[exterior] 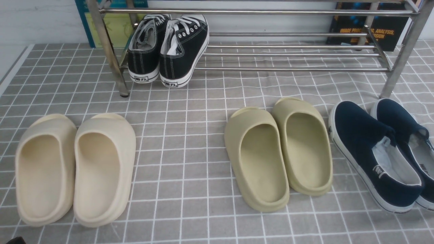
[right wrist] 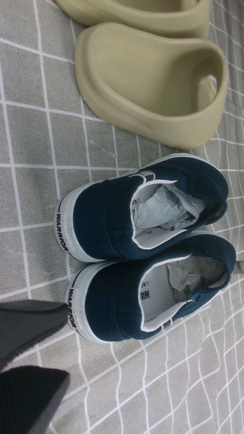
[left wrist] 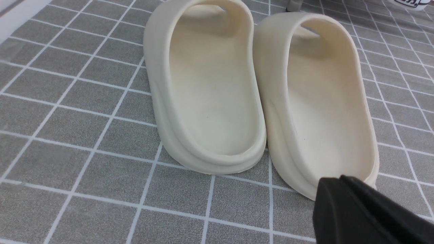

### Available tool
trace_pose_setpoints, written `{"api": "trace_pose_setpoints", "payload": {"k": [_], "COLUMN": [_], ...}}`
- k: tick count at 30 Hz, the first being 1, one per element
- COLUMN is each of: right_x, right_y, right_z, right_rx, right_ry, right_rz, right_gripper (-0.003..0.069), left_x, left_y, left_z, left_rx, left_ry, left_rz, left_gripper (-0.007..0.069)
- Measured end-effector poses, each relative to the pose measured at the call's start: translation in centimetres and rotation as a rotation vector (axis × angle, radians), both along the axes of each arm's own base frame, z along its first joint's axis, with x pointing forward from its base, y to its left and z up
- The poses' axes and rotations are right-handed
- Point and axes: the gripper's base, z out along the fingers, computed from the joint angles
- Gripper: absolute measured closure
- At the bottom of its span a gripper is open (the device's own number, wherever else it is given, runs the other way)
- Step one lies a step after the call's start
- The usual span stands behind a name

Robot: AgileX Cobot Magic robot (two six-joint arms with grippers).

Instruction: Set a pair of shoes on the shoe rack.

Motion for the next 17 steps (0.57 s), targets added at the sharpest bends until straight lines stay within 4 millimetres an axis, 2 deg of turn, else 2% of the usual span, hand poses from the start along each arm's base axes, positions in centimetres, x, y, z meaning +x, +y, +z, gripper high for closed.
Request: {"api": "trace_pose_setpoints", "payload": {"k": [17], "right_x": [0.00], "right_y": [0.00], "right_z": [0.00], "right_rx": [0.000], "right_ry": [0.000], "right_rz": [0.000], "right_gripper": [0.0420], "left_x": [0.00], "left_y": [0.00], "left_z": [0.00], "left_rx": [0.000], "left_ry": [0.000], "left_rz": [0.000], "left_gripper": [0.0629]}}
